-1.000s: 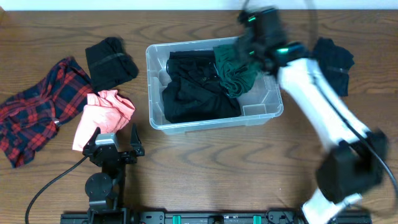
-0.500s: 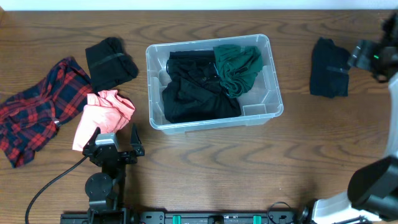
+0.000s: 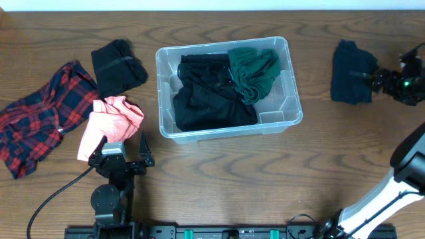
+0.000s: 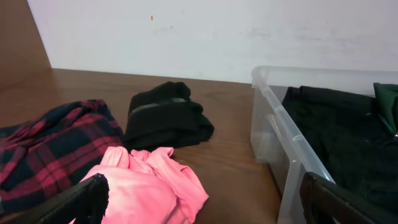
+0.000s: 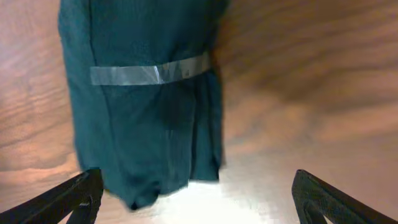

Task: Pack container
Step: 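Move the right gripper to the dark folded item on the right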

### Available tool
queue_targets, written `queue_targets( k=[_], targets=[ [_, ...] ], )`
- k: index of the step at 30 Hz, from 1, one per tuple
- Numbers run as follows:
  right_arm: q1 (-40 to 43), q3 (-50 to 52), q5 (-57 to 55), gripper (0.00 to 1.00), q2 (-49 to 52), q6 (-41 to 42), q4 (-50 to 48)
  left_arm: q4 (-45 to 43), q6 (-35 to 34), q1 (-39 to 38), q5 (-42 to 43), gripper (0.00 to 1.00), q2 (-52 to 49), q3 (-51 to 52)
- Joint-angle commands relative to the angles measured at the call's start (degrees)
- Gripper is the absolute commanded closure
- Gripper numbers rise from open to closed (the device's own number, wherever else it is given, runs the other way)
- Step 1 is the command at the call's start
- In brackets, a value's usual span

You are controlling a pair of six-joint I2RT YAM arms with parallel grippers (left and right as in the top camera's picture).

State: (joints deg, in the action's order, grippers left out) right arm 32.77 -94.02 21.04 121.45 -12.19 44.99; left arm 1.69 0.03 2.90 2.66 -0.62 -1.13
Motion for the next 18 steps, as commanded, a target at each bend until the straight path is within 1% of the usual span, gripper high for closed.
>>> queue_targets(
  k=[1, 7, 13, 16, 18],
  targets=[
    [-0.9, 0.1, 4.3, 0.05, 3.3, -6.4, -2.8, 2.2, 0.3, -0.1, -0.5, 0.02, 0.3, 0.9],
    [-1.8, 0.1, 5.0, 0.04, 6.6, -6.3, -7.6, 2.2, 0.4, -0.1, -0.5, 0.02, 0.3, 0.9],
    [-3.6, 0.1, 5.1, 0.06, 9.4, -6.3, -8.6, 2.2, 0.3, -0.1, -0.5, 0.02, 0.3, 0.9],
    [-4.4, 0.1, 4.9, 0.10, 10.6, -6.3, -8.6, 2.2, 0.3, -0.1, -0.5, 0.02, 0.3, 0.9],
    [-4.8, 0.1, 4.7, 0.19, 11.0, -6.2, -8.6, 2.2, 0.3, -0.1, -0.5, 0.02, 0.3, 0.9]
  ],
)
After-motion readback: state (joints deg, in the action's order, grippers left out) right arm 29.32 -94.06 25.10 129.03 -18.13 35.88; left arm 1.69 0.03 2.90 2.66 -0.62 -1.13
